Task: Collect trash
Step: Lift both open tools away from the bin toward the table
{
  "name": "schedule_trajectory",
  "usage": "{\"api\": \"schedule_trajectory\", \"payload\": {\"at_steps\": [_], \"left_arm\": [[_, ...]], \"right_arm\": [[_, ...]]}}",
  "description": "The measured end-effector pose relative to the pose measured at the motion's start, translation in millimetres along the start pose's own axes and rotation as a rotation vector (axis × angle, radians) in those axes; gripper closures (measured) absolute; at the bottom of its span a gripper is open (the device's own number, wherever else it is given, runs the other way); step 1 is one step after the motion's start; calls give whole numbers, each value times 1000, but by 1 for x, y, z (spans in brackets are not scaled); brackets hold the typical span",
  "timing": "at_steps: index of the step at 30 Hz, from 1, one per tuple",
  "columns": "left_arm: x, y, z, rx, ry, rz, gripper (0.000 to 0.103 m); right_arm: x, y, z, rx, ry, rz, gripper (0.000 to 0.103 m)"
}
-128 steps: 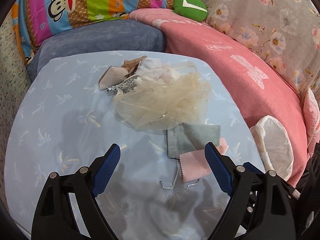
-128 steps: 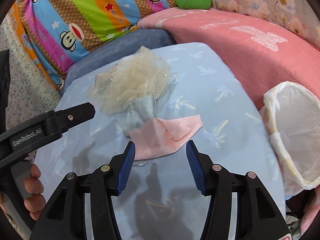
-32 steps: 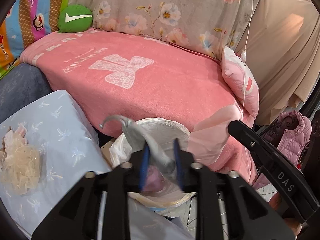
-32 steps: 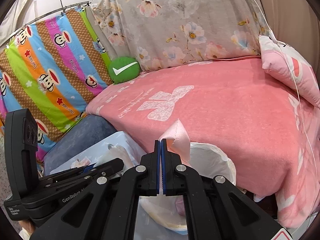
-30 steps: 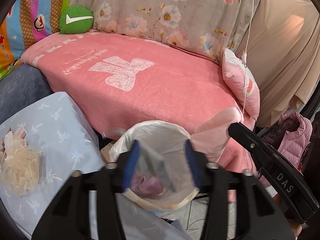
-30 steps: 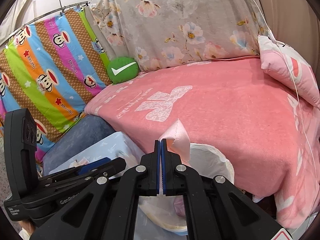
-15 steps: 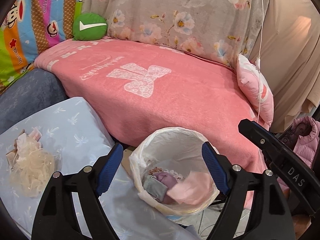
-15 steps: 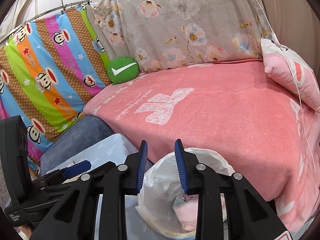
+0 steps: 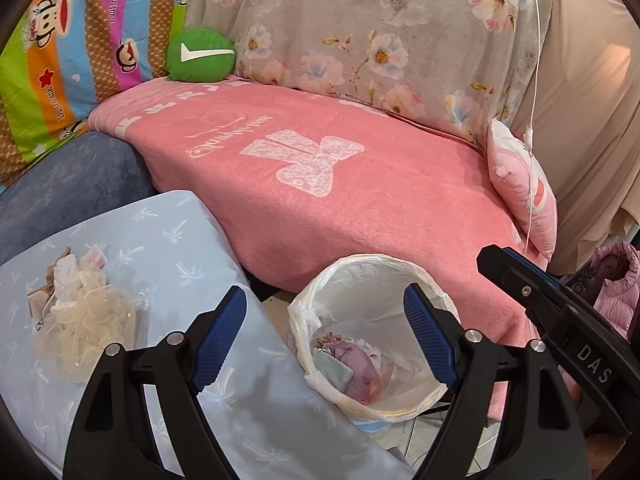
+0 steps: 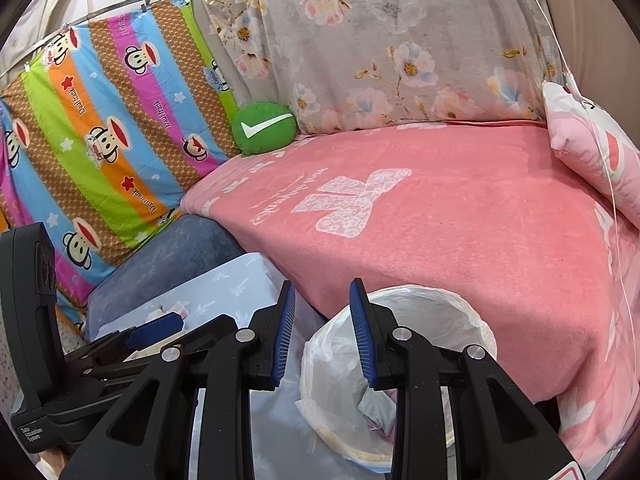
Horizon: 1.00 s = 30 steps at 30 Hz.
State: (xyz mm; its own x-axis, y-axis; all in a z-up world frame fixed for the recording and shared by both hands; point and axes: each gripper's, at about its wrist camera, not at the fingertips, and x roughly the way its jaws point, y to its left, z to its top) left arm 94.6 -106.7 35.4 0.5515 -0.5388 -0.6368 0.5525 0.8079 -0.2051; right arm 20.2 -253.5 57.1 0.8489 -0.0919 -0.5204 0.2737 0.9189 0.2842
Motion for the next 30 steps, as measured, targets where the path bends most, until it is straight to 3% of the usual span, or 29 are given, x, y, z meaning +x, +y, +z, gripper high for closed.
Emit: {"api": "schedule_trajectory", "payload": {"at_steps": [13,30], "left_arm": [[-21,36,-12,-64,-14,52,23],[-49,102,-32,-179,-32,137,18]], "right_arm": [[4,44,-13,-63,41,47,74],[17,104,-30,-131,81,96,52]]}}
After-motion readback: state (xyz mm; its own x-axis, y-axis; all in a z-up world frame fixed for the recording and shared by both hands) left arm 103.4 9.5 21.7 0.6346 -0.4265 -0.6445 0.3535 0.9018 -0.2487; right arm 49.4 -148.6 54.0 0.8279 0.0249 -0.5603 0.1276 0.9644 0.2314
